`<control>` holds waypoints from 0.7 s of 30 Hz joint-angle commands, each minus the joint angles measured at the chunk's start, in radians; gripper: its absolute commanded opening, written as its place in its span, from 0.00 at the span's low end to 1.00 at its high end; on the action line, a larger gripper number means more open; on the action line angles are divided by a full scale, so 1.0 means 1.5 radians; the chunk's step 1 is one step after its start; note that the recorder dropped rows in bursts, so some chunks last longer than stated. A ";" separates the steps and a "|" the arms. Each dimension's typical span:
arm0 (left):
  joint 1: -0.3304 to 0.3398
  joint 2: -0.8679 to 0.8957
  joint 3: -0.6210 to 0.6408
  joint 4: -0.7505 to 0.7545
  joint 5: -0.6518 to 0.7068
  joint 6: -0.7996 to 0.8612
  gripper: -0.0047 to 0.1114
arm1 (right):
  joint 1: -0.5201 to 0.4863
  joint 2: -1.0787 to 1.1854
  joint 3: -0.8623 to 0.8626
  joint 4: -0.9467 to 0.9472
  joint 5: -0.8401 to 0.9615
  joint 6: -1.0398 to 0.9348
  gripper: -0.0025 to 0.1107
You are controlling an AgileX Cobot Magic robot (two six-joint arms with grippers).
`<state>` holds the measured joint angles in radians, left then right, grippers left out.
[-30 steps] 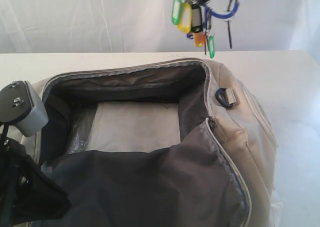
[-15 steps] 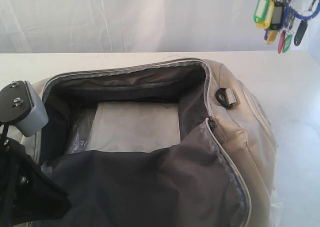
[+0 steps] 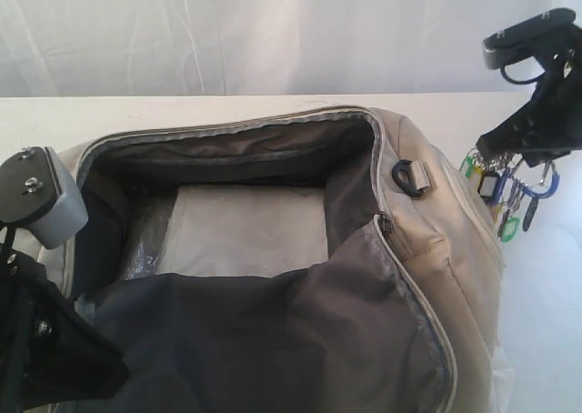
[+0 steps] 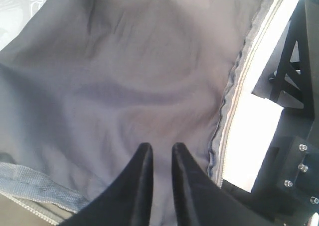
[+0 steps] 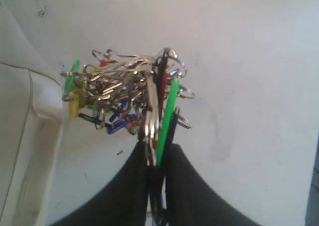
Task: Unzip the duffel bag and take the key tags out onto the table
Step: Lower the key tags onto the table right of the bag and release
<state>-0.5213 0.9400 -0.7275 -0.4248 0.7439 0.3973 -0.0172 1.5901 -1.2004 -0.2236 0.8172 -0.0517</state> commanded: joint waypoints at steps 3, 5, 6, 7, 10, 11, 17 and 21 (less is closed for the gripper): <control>-0.001 -0.005 -0.001 -0.005 0.004 0.000 0.22 | -0.004 0.054 0.019 0.004 -0.044 0.045 0.02; -0.001 -0.005 -0.001 -0.005 0.004 0.000 0.22 | -0.004 0.073 0.019 0.008 -0.044 0.054 0.02; -0.001 -0.005 -0.001 -0.005 0.004 0.000 0.22 | -0.004 0.080 0.019 0.017 -0.044 0.056 0.02; -0.001 -0.005 -0.001 -0.005 0.004 0.000 0.22 | -0.004 0.088 0.019 0.032 -0.044 0.056 0.02; -0.001 -0.005 -0.001 -0.005 0.004 0.000 0.22 | -0.004 0.107 0.019 0.074 -0.044 0.049 0.02; -0.001 -0.005 -0.001 -0.005 0.004 0.000 0.22 | -0.004 0.112 0.019 0.086 -0.044 0.042 0.02; -0.001 -0.005 -0.001 -0.005 0.003 0.000 0.22 | -0.002 0.120 0.019 0.154 -0.059 0.003 0.11; -0.001 -0.005 -0.001 -0.005 0.003 0.000 0.22 | -0.002 0.120 0.019 0.166 -0.048 0.000 0.29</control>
<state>-0.5213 0.9400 -0.7275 -0.4228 0.7423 0.3973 -0.0172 1.7711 -1.1752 0.0000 0.7421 -0.0375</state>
